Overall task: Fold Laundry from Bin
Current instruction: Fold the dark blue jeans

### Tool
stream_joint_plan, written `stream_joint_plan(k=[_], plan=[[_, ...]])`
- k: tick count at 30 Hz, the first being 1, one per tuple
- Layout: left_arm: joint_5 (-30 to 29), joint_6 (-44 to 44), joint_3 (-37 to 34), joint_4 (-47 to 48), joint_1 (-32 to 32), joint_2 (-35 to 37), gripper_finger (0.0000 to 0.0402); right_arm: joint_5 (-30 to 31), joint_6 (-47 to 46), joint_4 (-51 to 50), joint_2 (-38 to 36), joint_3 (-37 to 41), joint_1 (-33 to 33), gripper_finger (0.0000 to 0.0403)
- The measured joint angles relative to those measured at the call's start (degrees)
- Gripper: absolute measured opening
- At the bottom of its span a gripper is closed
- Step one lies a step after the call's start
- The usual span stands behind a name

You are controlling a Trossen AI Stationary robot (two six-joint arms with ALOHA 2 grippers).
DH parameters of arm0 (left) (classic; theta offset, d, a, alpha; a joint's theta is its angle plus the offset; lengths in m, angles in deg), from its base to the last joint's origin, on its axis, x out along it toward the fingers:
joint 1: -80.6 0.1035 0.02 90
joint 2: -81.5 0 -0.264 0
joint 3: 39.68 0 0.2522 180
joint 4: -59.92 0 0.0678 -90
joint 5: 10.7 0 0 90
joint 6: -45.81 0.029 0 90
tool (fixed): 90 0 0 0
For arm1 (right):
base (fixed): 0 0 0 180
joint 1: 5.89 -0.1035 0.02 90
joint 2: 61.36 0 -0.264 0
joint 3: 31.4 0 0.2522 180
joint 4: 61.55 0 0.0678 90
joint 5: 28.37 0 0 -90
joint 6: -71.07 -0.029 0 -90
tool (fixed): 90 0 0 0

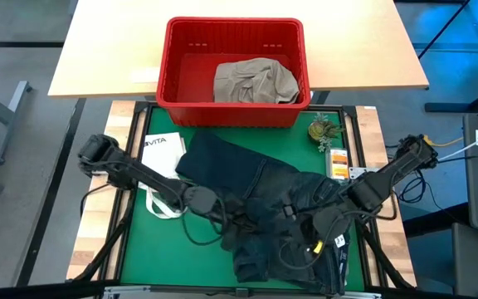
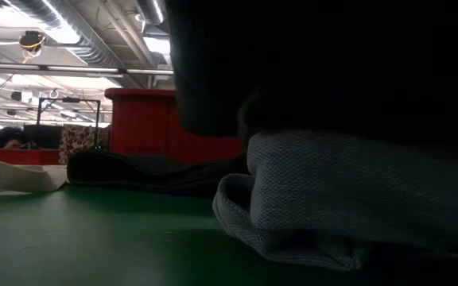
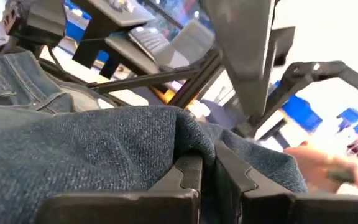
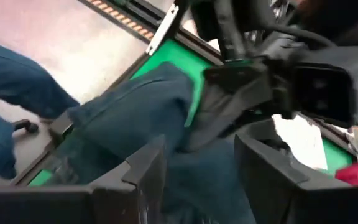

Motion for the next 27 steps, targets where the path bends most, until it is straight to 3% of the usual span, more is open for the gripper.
stream_joint_plan(k=[10,16,27], plan=[[8.38,1.26,16.84,1.88,2.58,-15.91,0.0011,-1.94,-8.93,-13.26,-5.52,-1.28,-0.04,0.0189],[10.71,1.27,25.26,1.78,3.64,-23.69,0.0011,-6.64,-12.43,-19.51,-7.04,-1.26,-0.04,0.0188],[6.48,2.68,30.16,1.43,5.42,-31.81,0.0012,-8.12,-13.39,-21.54,-7.07,-1.26,-0.02,0.0188]])
